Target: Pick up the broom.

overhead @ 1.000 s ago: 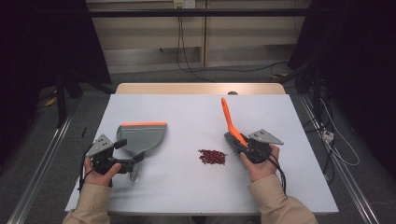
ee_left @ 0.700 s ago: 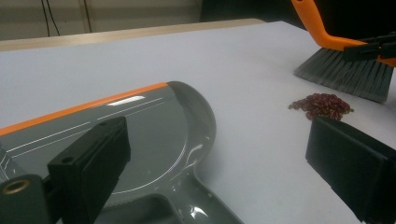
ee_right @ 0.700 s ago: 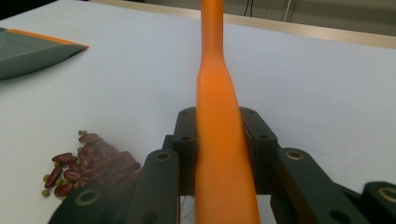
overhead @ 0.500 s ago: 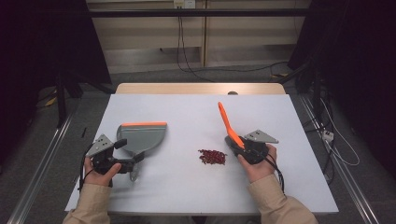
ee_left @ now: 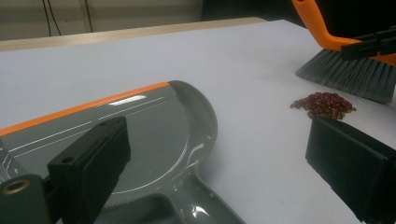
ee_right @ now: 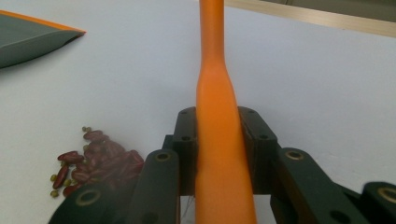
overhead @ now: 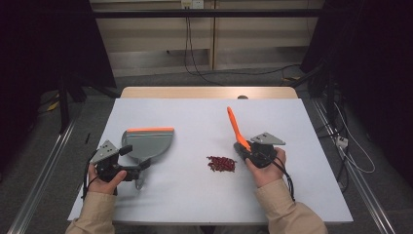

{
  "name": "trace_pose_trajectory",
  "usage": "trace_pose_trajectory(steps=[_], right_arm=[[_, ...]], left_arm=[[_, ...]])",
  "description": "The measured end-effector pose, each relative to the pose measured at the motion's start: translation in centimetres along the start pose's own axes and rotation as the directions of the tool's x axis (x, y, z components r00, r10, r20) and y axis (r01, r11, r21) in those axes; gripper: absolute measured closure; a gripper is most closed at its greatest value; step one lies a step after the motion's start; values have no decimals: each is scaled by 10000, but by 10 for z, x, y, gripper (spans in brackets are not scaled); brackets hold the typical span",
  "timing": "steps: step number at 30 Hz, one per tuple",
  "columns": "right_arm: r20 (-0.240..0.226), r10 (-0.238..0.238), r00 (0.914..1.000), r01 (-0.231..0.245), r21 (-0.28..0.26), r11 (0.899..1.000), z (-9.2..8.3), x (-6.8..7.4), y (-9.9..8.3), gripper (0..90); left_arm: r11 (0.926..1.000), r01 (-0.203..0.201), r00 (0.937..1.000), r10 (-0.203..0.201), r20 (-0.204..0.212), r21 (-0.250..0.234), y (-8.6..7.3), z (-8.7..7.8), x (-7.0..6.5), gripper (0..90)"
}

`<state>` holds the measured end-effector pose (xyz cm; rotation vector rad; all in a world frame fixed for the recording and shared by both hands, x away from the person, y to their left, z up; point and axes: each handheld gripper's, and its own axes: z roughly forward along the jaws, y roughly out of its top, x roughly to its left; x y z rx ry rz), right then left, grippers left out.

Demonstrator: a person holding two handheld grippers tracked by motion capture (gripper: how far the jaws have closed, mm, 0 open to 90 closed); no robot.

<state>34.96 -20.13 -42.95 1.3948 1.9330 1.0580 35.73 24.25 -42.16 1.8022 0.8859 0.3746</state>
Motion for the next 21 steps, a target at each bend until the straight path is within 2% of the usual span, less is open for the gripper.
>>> trace_pose_trajectory(steps=[1,5,13,18,20,21], right_arm=[[140,84,9999,-83,-65,9999,0,1,0,714],[85,595,9982,-593,-276,9979,4,8,-1,715],[360,680,9970,-662,-469,9967,13,27,3,715],[360,571,9977,-551,-532,9971,17,36,5,714],[159,669,9976,-660,-557,9963,19,39,5,714],[174,576,9982,-565,-557,9968,20,41,5,714]], left_arm=[[10000,-54,10000,54,3,33,0,0,0,63],[10000,-85,10000,84,6,34,1,0,-1,63],[9999,-96,10000,96,0,31,1,-1,0,63],[9999,-105,9999,105,3,85,1,0,-1,63],[9999,-106,9999,106,25,84,1,0,-2,63],[9998,-152,9999,151,34,123,1,0,-1,63]])
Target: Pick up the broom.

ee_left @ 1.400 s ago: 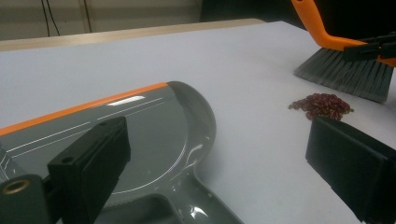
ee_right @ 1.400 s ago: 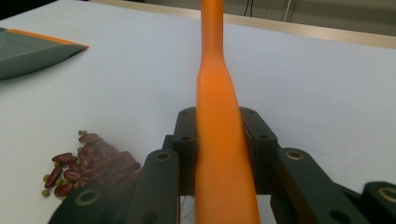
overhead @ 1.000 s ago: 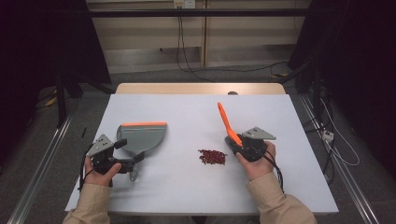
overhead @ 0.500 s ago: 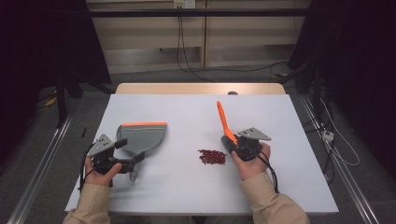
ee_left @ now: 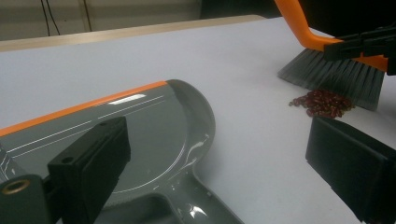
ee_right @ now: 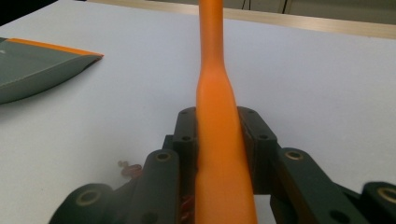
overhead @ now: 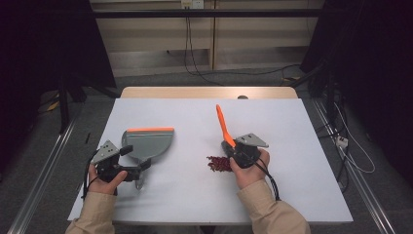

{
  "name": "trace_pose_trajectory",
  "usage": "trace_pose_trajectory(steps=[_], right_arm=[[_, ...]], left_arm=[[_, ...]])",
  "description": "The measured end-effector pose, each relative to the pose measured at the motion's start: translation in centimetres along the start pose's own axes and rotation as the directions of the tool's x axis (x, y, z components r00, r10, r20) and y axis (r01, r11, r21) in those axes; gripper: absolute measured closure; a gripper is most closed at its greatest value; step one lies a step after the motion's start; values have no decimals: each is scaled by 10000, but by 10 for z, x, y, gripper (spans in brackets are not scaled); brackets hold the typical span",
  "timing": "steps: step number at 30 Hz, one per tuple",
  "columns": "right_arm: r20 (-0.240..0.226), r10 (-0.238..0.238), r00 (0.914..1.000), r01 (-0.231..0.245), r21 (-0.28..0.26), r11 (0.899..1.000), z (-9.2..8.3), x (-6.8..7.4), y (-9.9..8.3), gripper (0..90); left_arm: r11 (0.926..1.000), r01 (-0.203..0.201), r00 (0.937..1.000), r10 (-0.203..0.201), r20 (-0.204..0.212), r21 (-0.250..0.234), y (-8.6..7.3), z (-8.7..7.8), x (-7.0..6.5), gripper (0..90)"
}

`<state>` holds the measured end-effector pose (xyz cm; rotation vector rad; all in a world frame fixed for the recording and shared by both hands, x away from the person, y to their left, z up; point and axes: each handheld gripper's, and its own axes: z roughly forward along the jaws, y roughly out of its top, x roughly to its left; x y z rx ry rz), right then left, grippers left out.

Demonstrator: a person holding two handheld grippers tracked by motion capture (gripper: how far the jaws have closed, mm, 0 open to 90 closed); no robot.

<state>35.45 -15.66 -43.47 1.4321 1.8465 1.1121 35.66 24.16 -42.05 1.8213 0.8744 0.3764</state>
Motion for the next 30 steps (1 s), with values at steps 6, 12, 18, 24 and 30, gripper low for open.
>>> trace_pose_trajectory(steps=[6,12,18,24,30], right_arm=[[-194,4,9998,-6,-106,9999,3,5,1,714],[-124,-212,9997,211,-114,9997,4,6,2,714],[-292,-180,9994,173,-237,9996,0,0,4,714],[-453,-94,9989,72,-480,9988,-9,-12,9,714],[-635,-4,9980,-30,-525,9986,-14,-25,8,714]], left_arm=[[10000,10,10000,-10,-13,5,0,0,0,63],[9999,-25,10000,25,-27,137,-1,0,0,63],[9993,-86,10000,86,9,369,-1,0,-2,62],[9960,88,9999,-75,-150,891,-3,1,-6,54],[9818,280,9951,-95,-988,1876,-14,2,-7,70]])
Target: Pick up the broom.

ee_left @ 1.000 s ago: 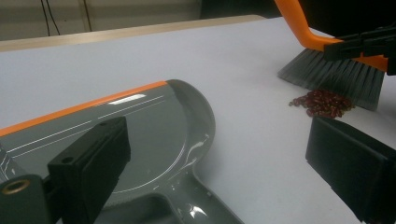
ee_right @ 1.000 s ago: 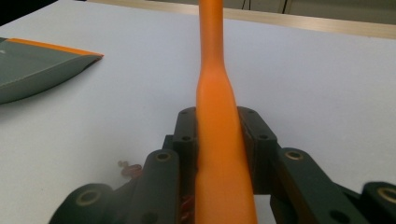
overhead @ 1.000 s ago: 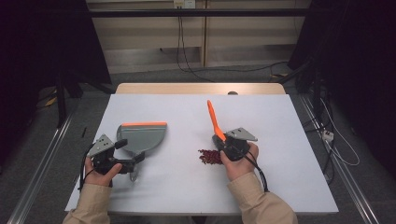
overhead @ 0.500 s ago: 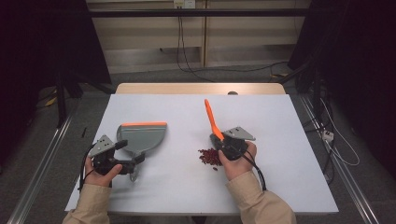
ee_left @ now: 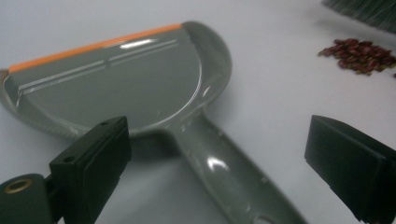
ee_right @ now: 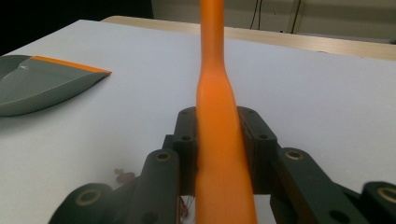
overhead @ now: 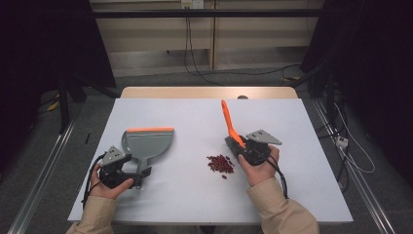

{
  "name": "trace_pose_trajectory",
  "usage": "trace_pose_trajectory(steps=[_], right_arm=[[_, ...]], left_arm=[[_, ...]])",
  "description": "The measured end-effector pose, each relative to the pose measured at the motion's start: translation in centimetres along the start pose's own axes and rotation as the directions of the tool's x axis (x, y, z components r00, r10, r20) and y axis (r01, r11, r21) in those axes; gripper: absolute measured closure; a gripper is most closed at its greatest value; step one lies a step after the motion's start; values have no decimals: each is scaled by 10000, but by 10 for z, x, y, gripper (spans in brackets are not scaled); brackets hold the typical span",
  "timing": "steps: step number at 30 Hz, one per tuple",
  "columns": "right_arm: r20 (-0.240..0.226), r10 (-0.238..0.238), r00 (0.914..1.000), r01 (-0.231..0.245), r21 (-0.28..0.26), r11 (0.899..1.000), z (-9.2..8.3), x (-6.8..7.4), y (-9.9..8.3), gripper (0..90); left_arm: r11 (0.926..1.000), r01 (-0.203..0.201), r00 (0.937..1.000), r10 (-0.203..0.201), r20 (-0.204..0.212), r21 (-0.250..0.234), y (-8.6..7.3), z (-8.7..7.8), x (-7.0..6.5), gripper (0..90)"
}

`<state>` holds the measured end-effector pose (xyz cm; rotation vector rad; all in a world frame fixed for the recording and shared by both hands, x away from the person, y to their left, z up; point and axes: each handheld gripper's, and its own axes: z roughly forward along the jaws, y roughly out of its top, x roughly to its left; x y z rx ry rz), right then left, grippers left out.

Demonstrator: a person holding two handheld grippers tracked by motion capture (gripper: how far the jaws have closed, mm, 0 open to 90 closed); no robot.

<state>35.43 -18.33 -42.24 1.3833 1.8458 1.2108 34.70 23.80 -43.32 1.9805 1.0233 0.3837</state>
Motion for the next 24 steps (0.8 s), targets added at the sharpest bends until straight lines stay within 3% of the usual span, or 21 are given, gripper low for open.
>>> trace_pose_trajectory(steps=[4,9,15,20,24], right_arm=[[-150,104,9998,-105,-31,9999,0,-3,0,714],[-354,121,9993,-125,-95,9999,-1,-4,1,714],[-363,141,9992,-145,-109,9998,-3,-8,1,714],[-418,139,9990,-142,-88,9999,-3,-9,1,714],[-440,112,9990,-116,-85,9999,-3,-8,1,714]], left_arm=[[9990,197,9988,-179,-462,407,-6,3,3,92],[9953,540,9965,-485,-683,800,-8,4,6,96],[9930,913,9925,-847,-877,747,-10,-4,16,155],[9923,995,9938,-953,-580,742,-9,-4,20,270],[9916,971,9938,-920,-622,859,-6,-1,21,397]])
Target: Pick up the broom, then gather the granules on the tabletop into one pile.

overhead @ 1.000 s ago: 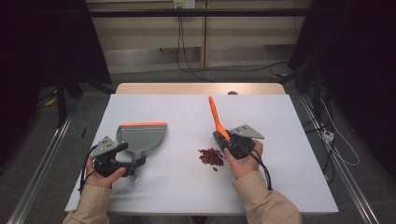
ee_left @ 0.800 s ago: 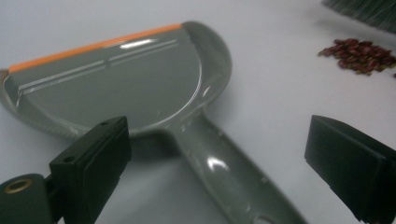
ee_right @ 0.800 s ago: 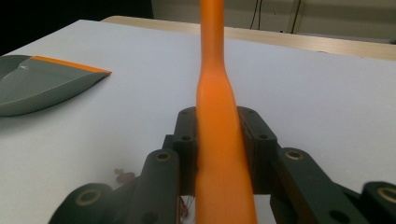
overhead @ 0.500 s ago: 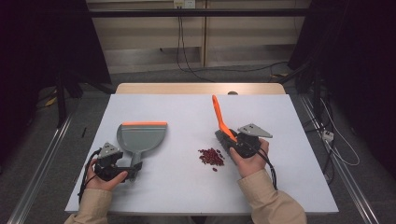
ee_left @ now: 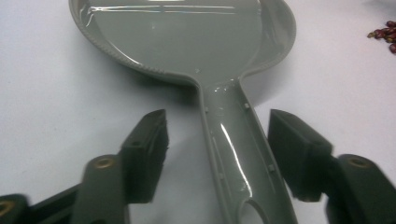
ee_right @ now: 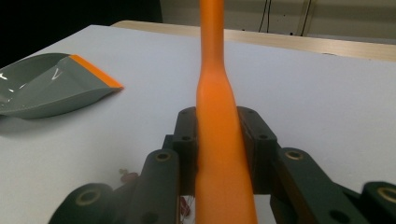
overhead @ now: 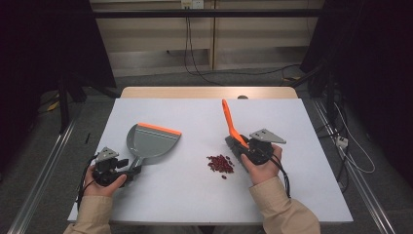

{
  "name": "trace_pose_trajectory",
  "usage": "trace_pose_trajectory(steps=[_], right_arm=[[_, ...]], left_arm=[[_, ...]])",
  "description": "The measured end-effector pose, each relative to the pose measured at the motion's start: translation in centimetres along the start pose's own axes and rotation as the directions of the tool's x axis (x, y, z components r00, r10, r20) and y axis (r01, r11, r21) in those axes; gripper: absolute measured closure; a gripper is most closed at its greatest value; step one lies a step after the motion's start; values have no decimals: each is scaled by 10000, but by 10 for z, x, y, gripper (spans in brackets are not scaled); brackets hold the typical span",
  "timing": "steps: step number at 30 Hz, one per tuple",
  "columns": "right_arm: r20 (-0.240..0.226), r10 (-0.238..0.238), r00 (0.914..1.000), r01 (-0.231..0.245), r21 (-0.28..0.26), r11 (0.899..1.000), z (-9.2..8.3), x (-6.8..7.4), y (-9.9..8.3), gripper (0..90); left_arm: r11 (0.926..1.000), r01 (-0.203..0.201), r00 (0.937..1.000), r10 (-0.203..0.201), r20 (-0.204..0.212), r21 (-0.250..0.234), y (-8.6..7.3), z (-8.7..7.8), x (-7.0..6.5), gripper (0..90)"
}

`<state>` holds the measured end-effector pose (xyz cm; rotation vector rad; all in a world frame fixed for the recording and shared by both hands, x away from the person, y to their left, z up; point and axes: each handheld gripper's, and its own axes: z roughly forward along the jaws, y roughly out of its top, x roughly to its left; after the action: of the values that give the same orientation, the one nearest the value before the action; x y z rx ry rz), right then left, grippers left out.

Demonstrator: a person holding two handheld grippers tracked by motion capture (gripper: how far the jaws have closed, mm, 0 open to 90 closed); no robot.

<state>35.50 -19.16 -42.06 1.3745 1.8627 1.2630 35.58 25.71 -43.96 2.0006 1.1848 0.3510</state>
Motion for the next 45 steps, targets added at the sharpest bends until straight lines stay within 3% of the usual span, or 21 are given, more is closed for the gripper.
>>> trace_pose_trajectory(steps=[6,17,18,21,22,28,32,35,38,45], right_arm=[[-66,-45,10000,45,29,10000,1,0,0,714],[-178,-81,9998,81,26,10000,0,0,2,714],[-188,-102,9998,103,55,9999,1,-1,1,714],[-205,-65,9998,67,121,9999,1,0,1,714],[-216,-72,9997,74,107,9999,1,0,1,714],[-248,-66,9997,68,90,9999,1,-2,2,714],[-304,-59,9995,63,101,9999,3,-2,3,714],[-314,-188,9993,191,112,9998,4,-1,5,714],[-336,-286,9990,288,32,9996,4,-1,7,714],[-374,-445,9983,449,90,9990,6,-2,6,714]], left_arm=[[9991,-51,9999,57,-138,423,9,10,-3,537],[9917,-35,9990,92,-438,1287,25,30,-9,492],[9926,86,9988,-27,-492,1214,25,32,-8,506],[9872,-32,9985,118,-534,1595,26,36,-7,594],[9884,-57,9981,150,-603,1520,25,36,-7,622],[9870,-333,9989,380,-270,1573,25,30,-4,631],[9837,-902,9959,901,73,1557,25,18,-6,633],[9791,-1392,9894,1312,626,1482,23,6,-13,632],[9686,-1947,9743,1727,1450,1547,22,-5,-22,632],[9371,-2998,9338,2499,2561,1787,22,-1,-48,632]])
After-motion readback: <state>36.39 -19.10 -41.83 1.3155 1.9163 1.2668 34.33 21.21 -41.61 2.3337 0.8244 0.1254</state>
